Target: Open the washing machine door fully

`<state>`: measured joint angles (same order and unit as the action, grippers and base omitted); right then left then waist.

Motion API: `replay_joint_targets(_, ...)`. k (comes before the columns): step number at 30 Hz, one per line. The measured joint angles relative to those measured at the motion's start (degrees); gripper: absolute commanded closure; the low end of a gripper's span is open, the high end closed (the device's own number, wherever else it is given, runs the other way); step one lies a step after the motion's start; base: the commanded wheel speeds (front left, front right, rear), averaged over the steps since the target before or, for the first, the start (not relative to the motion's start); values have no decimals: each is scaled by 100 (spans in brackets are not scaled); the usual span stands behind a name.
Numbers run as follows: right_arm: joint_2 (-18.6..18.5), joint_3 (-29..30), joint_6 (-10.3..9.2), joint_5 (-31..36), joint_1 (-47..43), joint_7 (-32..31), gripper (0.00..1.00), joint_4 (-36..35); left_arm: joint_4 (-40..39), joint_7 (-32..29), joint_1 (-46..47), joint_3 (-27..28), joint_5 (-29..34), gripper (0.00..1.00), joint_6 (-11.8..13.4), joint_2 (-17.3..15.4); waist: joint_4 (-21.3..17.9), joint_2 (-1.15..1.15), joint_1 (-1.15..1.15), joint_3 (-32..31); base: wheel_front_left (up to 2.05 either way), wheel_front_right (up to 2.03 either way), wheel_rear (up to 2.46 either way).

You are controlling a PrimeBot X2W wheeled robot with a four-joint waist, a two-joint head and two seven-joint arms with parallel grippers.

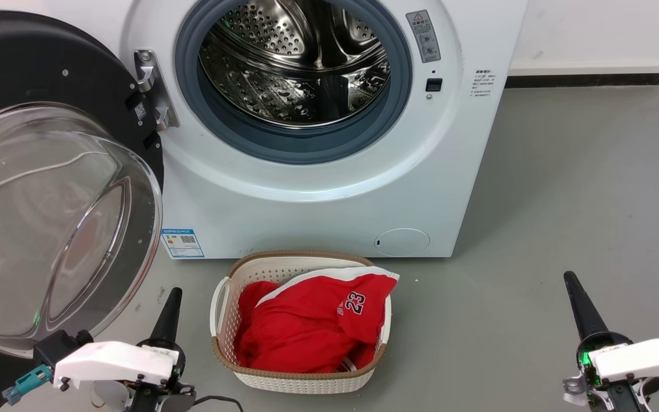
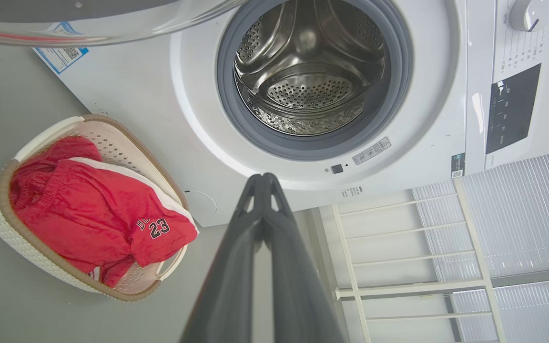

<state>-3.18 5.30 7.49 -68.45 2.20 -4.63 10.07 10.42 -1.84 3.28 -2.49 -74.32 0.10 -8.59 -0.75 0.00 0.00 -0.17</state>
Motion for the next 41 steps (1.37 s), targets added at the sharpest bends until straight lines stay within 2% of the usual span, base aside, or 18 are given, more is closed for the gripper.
replay_joint_targets(41,19,102,0,-1944,287,-154,100,323,296,-328,204,680,-1528,100,-620,419,59,0,0,27,0,0,0)
